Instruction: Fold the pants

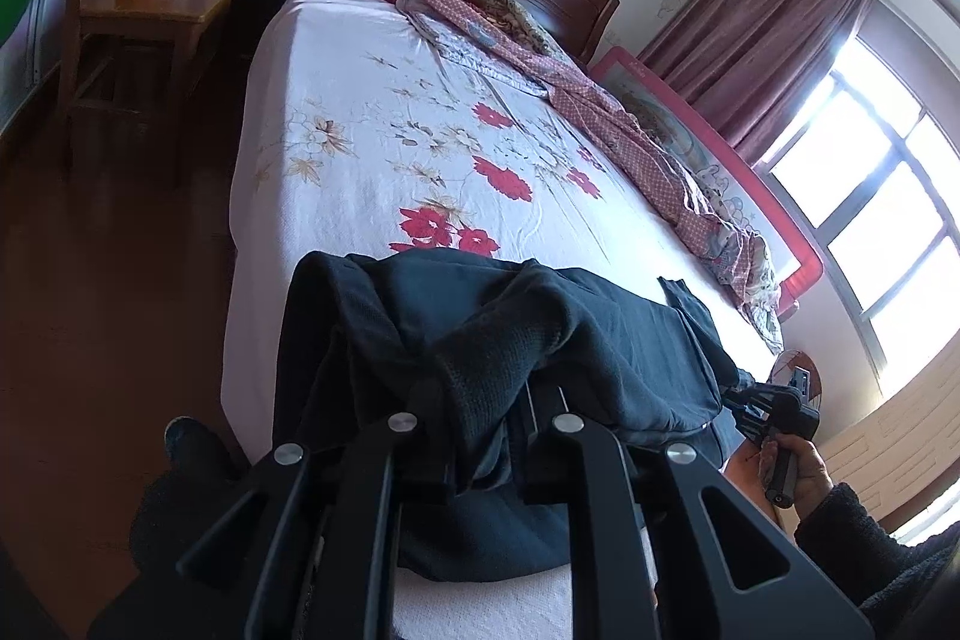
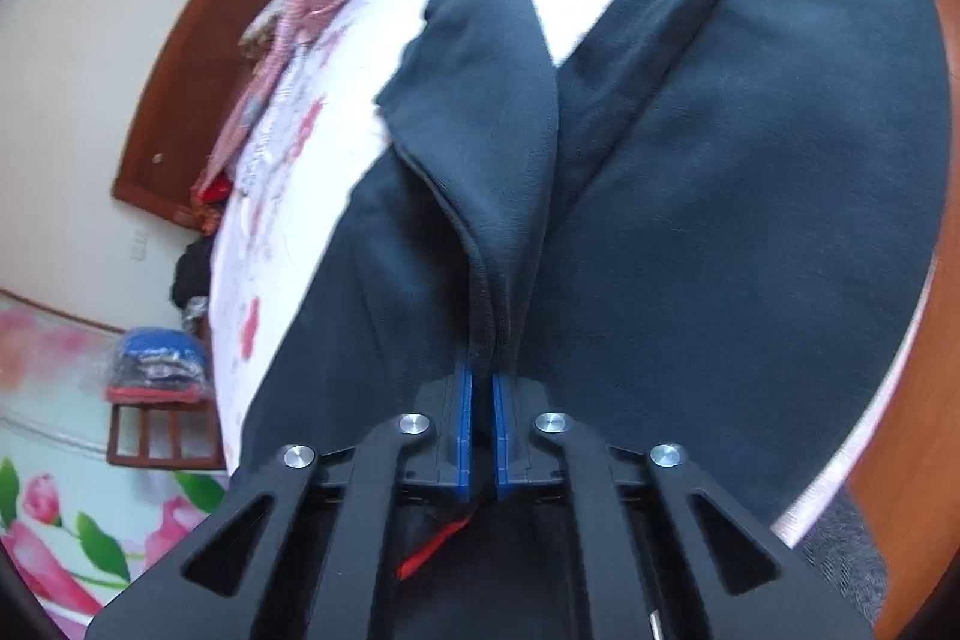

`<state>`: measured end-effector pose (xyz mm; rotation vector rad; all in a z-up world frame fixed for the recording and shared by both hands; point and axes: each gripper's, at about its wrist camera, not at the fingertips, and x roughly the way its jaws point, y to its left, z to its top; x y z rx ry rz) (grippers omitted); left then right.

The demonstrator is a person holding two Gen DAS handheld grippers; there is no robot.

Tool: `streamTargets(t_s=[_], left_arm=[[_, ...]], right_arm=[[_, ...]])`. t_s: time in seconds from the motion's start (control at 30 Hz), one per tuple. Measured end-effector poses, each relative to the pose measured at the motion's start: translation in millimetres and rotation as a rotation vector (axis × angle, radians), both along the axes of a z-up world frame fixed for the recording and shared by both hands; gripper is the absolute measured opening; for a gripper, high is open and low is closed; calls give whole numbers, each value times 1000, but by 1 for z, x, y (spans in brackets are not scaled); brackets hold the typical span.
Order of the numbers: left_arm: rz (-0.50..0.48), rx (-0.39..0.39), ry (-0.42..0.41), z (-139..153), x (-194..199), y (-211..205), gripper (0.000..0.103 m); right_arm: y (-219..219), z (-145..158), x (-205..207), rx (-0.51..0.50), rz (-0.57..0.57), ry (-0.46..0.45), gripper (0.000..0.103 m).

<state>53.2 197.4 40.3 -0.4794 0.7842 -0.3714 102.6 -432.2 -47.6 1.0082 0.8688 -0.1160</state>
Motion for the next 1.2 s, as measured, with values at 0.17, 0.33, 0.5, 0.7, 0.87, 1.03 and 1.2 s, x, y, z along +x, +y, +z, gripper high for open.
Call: streamTargets(t_s=[0.17, 0.33, 0.5, 0.7, 0.87, 1.03, 1.2], left_arm=[[14, 6, -31, 8, -12, 7, 12], [-2, 45, -28, 6, -30, 13, 14], [-62, 283, 34, -26, -36, -1, 25], [-83, 579, 50, -28, -48, -10, 70], [-50, 739, 12, -9, -67, -11, 94], [166, 894, 40, 4, -71, 15, 94], [311, 689, -34, 49, -72, 25, 95]], right_arm=[[-2, 47, -27, 7, 2, -144, 4], [-8, 45, -68, -16, 11, -96, 4], [-18, -5, -93, 23, -40, 28, 4], [-12, -10, -93, -25, -11, 72, 4], [-5, -12, -85, -100, 50, 127, 4], [-4, -8, -81, -140, 75, 169, 8], [9, 6, -86, -230, 95, 204, 16]])
